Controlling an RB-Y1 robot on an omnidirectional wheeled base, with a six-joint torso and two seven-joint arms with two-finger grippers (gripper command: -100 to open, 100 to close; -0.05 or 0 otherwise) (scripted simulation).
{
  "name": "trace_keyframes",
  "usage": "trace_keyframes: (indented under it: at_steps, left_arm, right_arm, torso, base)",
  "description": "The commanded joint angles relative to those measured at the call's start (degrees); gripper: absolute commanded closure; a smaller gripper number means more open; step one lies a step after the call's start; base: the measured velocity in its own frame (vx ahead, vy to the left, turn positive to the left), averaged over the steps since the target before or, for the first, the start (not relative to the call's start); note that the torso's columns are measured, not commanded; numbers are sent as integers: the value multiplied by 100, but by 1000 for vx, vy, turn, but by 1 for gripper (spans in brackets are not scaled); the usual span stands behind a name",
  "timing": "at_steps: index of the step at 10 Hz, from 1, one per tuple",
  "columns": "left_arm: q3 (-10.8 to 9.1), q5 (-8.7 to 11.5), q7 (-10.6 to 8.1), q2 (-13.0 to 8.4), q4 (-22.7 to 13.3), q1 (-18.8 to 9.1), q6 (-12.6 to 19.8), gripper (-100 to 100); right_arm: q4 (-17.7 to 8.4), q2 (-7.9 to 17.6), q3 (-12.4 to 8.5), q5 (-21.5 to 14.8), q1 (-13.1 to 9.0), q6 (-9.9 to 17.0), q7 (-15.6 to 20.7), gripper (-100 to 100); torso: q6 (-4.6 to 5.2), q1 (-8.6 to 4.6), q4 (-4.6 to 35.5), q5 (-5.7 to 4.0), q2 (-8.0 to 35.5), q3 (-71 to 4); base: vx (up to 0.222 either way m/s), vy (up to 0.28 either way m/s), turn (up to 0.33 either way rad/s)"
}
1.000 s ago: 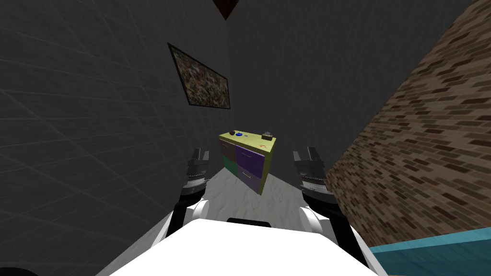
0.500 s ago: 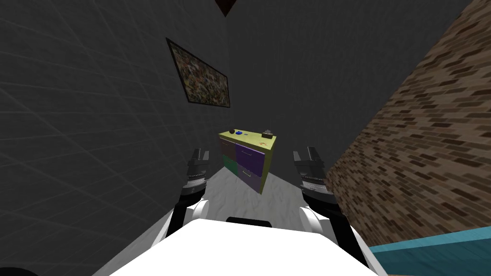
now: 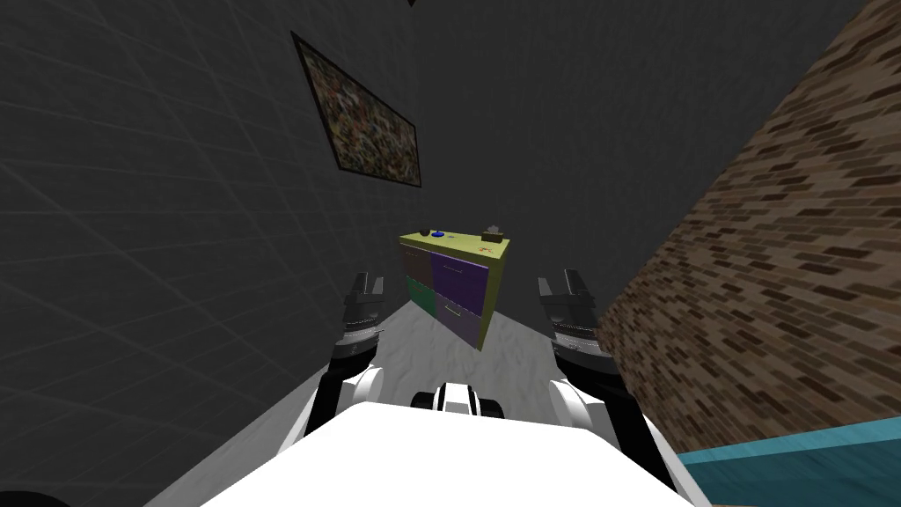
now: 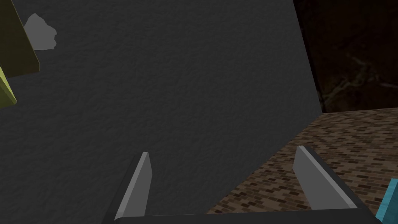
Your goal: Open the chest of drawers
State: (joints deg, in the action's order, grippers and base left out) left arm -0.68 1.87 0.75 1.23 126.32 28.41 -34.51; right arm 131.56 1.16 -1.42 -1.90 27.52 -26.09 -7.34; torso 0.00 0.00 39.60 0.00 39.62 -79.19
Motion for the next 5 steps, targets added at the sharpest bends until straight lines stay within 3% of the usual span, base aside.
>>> trace_keyframes:
  at_steps: [1,5]
  left_arm:
    - [29,-32,6,-334,-74,-39,50,-100]
    - [148,-159,29,-806,-368,-194,251,-100]
  right_arm:
    - [-2,0,0,0,1,1,0,0]
    - [-3,0,0,0,1,1,0,0]
  torso:
    - [1,0,188,0,190,-396]
    - [0,-1,266,0,260,-542]
  base:
    - [22,-9,-37]
    - [45,-17,-69]
